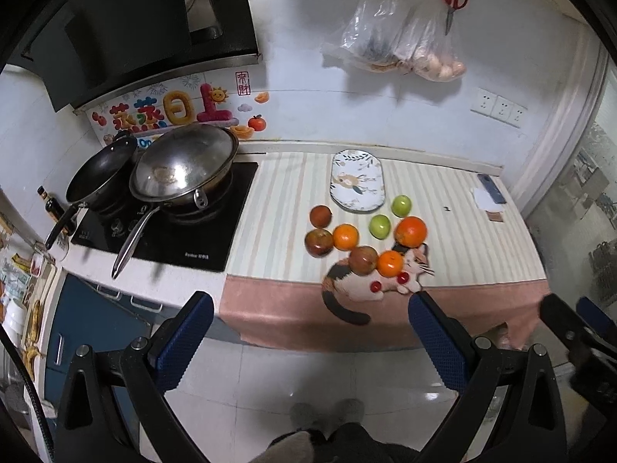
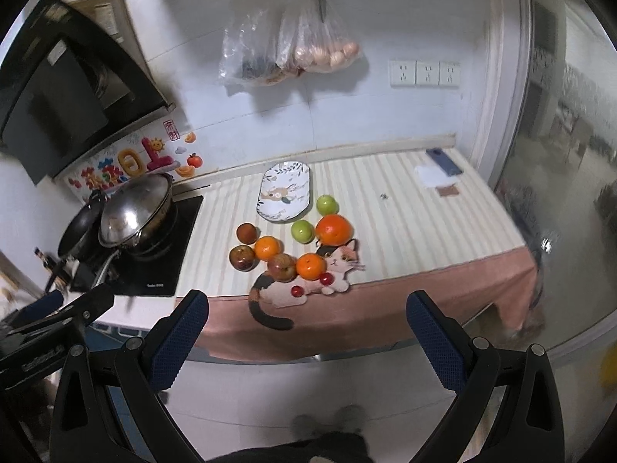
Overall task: Organize fruits
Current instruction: 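Grasp the brown fruit with the left tool while the right tool grasps the large orange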
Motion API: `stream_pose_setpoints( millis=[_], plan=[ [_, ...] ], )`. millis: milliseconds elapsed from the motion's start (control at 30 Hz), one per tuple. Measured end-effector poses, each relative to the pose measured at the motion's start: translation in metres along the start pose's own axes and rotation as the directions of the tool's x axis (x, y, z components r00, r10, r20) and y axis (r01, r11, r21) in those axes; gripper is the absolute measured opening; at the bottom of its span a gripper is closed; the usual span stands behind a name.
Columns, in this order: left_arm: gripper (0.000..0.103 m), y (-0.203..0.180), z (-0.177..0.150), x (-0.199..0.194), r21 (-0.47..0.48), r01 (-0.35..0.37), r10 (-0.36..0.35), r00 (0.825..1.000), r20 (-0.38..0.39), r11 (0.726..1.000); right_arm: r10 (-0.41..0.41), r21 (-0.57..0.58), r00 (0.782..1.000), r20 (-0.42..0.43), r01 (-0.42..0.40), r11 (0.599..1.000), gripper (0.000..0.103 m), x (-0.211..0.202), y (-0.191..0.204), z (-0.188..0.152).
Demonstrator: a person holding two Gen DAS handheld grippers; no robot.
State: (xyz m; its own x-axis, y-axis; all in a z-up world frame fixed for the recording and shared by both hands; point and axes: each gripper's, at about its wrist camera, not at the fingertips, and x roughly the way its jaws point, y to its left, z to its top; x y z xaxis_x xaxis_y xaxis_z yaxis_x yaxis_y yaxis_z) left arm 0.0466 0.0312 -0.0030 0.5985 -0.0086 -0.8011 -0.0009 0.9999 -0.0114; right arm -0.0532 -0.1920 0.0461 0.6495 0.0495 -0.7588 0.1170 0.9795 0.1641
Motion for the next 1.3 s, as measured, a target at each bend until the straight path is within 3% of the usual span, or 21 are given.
stream_pose_setpoints(
  millis=[100, 233, 467, 633, 700, 800, 933, 1033, 1167, 1267, 1300],
  plan=[
    [0.103, 0.012, 0.005, 0.028, -0.004, 0.004, -0.004, 1.000, -0.010, 1.000, 0.015, 0.035, 1.000, -0.021, -0.014, 0.999, 0.103, 0.023, 0.001, 0.002],
    [0.103, 0.025, 0.017, 0.081, -0.017, -0.019, 0.018, 0.996, -0.086, 1.000, -0.009, 0.054, 0.999, -0.043, 0.011, 0.998, 0.103, 0.062, 0.000, 0.008],
    [0.103, 0.040, 0.038, 0.174, -0.093, -0.043, 0.017, 0.964, -0.264, 0.995, -0.012, 0.121, 0.990, -0.140, 0.030, 0.992, 0.103, 0.159, -0.024, 0.038],
    [0.103, 0.038, 0.055, 0.246, -0.167, -0.045, -0.023, 0.923, -0.384, 0.985, 0.015, 0.164, 0.976, -0.218, 0.021, 0.986, 0.103, 0.241, -0.050, 0.071],
    [0.103, 0.033, 0.061, 0.277, -0.198, -0.043, -0.049, 0.899, -0.436, 0.979, 0.034, 0.177, 0.963, -0.267, 0.014, 0.984, 0.103, 0.283, -0.061, 0.087],
    [0.102, 0.029, 0.063, 0.328, -0.269, -0.050, -0.102, 0.847, -0.522, 0.962, 0.049, 0.185, 0.944, -0.327, 0.013, 0.983, 0.103, 0.337, -0.073, 0.103],
    [0.101, 0.026, 0.064, 0.381, -0.326, -0.098, -0.122, 0.796, -0.592, 0.940, 0.073, 0.190, 0.906, -0.417, 0.008, 0.982, 0.103, 0.407, -0.084, 0.113],
    [0.097, 0.026, 0.061, 0.412, -0.364, -0.129, -0.144, 0.759, -0.634, 0.923, 0.101, 0.199, 0.865, -0.491, -0.002, 0.980, 0.103, 0.452, -0.090, 0.114],
    [0.097, 0.024, 0.057, 0.437, -0.397, -0.145, -0.172, 0.733, -0.659, 0.906, 0.114, 0.193, 0.836, -0.537, -0.010, 0.981, 0.103, 0.485, -0.090, 0.115],
    [0.089, 0.022, 0.053, 0.448, -0.423, -0.145, -0.195, 0.725, -0.661, 0.895, 0.124, 0.206, 0.823, -0.555, -0.009, 0.979, 0.103, 0.503, -0.092, 0.118],
    [0.086, 0.022, 0.054, 0.448, -0.436, -0.145, -0.199, 0.734, -0.649, 0.888, 0.131, 0.216, 0.820, -0.557, -0.010, 0.976, 0.103, 0.508, -0.093, 0.120]
  ],
)
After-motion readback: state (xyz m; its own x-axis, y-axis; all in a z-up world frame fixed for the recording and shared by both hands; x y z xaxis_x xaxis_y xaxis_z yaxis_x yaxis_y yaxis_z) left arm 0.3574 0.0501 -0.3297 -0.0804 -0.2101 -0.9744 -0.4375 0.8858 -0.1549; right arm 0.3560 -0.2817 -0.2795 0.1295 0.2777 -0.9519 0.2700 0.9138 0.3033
